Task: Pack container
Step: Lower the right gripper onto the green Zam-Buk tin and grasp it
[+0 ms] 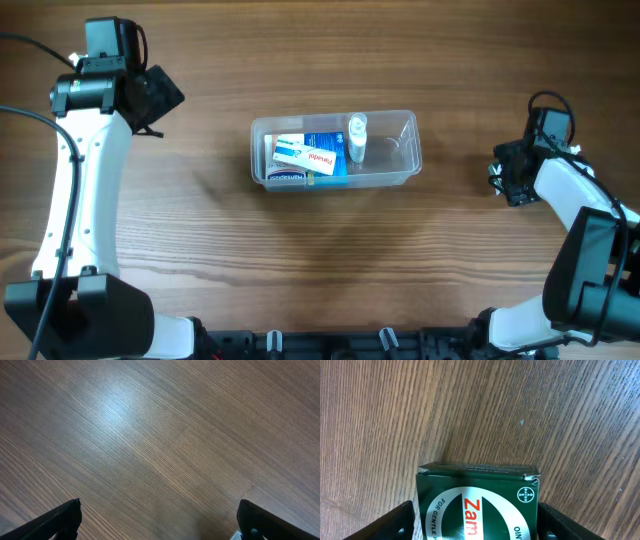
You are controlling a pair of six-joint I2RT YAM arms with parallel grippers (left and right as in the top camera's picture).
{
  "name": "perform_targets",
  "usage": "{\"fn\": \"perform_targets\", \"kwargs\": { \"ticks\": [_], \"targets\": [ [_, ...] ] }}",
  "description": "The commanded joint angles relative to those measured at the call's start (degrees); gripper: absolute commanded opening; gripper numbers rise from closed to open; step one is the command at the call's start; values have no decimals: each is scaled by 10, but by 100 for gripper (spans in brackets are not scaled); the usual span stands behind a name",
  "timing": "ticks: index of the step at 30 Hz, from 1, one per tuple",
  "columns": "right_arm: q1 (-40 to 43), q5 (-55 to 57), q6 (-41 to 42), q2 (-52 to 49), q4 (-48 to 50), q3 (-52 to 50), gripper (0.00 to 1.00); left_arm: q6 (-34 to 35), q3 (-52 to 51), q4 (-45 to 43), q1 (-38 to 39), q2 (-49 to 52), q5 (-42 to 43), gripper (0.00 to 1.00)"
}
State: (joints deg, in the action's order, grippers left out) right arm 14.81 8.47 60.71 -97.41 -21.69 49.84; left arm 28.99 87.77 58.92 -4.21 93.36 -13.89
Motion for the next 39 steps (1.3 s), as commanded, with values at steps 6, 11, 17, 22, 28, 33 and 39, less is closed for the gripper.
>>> {"fn": "perform_targets", "kwargs": {
  "ticks": [6, 11, 17, 22, 28, 33, 39],
  "targets": [
    [2, 70, -94, -9, 14, -3, 73, -2, 6, -1, -2, -3, -7, 100],
    [2, 69, -129, -9, 16, 0, 67, -2, 6, -1, -2, -3, -7, 100],
    [2, 21, -109, -9, 15, 0, 66, -2, 6, -1, -2, -3, -7, 100],
    [2, 9, -114, -9, 19, 0, 64, -2, 6, -1, -2, -3, -7, 100],
    [2, 9, -201, -8, 24, 16, 64, -2, 6, -1, -2, -3, -7, 100],
    [2, 4, -267, -8, 12, 42, 65, -2, 6, -1, -2, -3, -7, 100],
    [2, -30, -372, -8, 16, 56, 64, -2, 6, -1, -2, -3, -7, 100]
  ]
}}
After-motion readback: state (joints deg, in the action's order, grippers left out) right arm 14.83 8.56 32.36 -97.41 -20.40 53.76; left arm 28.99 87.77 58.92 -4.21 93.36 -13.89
